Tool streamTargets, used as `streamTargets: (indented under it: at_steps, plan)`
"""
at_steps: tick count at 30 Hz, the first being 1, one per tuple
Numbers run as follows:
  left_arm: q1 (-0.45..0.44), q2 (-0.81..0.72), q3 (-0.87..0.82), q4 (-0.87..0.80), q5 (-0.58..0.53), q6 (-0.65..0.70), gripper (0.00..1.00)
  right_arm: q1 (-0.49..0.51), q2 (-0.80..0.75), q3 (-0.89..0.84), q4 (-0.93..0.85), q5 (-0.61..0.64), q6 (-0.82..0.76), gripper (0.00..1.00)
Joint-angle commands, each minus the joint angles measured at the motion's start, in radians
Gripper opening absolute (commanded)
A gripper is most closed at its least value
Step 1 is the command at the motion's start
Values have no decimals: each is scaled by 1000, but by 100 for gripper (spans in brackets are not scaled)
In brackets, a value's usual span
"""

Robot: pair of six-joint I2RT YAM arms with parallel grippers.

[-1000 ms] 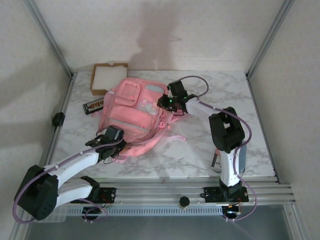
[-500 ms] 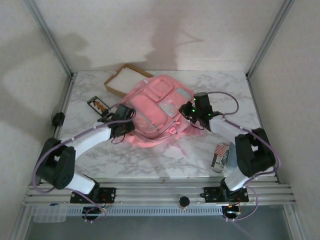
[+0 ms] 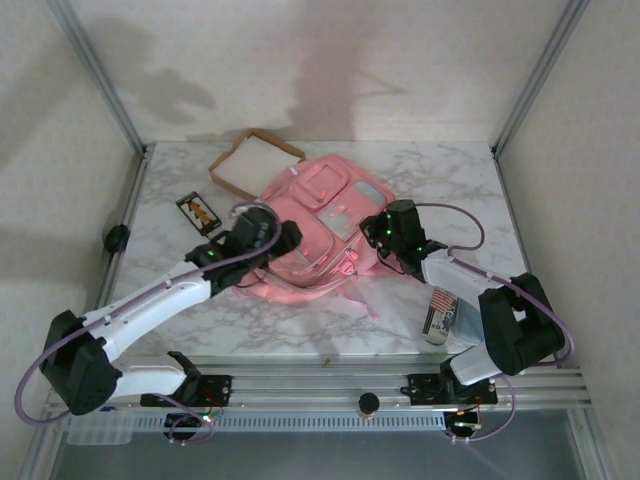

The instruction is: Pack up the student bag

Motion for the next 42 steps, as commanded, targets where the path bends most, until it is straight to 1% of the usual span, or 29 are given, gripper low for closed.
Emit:
streamTargets:
  at_steps: [1, 2, 4, 5, 8, 11, 13, 16, 17, 18, 20, 22, 23, 26, 31, 33, 35, 37, 40, 42]
  plan:
    - [-133, 52, 5, 81, 16, -184, 62, 21, -39, -3, 106, -35, 71, 0]
    - [-165, 77, 6, 122, 21, -201, 62, 22, -36, -4, 109, -47, 73, 0]
    - [-202, 133, 16, 174, 27, -214, 61, 24, -36, -7, 114, -64, 79, 0]
    - [-222, 165, 33, 195, 22, -203, 60, 25, -37, -8, 113, -71, 83, 0]
    - [-284, 255, 94, 218, -51, -147, 60, 28, -59, -13, 113, -83, 100, 0]
    - [-306, 322, 117, 265, -50, -116, 57, 33, -78, -27, 123, -96, 131, 0]
    - [-309, 360, 152, 224, -81, -101, 56, 34, -79, -22, 112, -107, 134, 0]
    - [-306, 419, 240, 117, -143, -74, 51, 35, -81, -21, 112, -115, 139, 0]
    - [-305, 437, 272, 79, -165, -71, 51, 35, -80, -21, 113, -118, 139, 0]
    - [-304, 453, 294, 54, -185, -77, 51, 36, -79, -20, 111, -117, 139, 0]
    - [-297, 481, 324, 19, -188, -94, 48, 35, -79, -23, 112, -119, 144, 0]
    - [-291, 503, 356, -48, -207, -129, 43, 33, -75, -29, 124, -129, 159, 0]
    - [-292, 508, 369, -75, -222, -133, 42, 33, -73, -28, 132, -135, 164, 0]
    - [-292, 506, 376, -87, -238, -129, 41, 34, -63, -21, 146, -154, 187, 0]
    - [-289, 516, 413, -196, -289, -148, 39, 33, -44, -3, 161, -175, 203, 0]
    - [-282, 520, 401, -186, -278, -146, 39, 33, -45, 1, 166, -177, 204, 0]
    - [-265, 533, 420, -210, -264, -150, 39, 33, -48, 6, 163, -175, 201, 0]
    - [-265, 536, 445, -252, -311, -161, 39, 33, -48, 11, 153, -174, 197, 0]
    - [-262, 535, 449, -264, -320, -170, 42, 33, -47, 5, 155, -176, 200, 0]
    - [-259, 545, 452, -238, -306, -169, 43, 33, -44, 6, 168, -178, 201, 0]
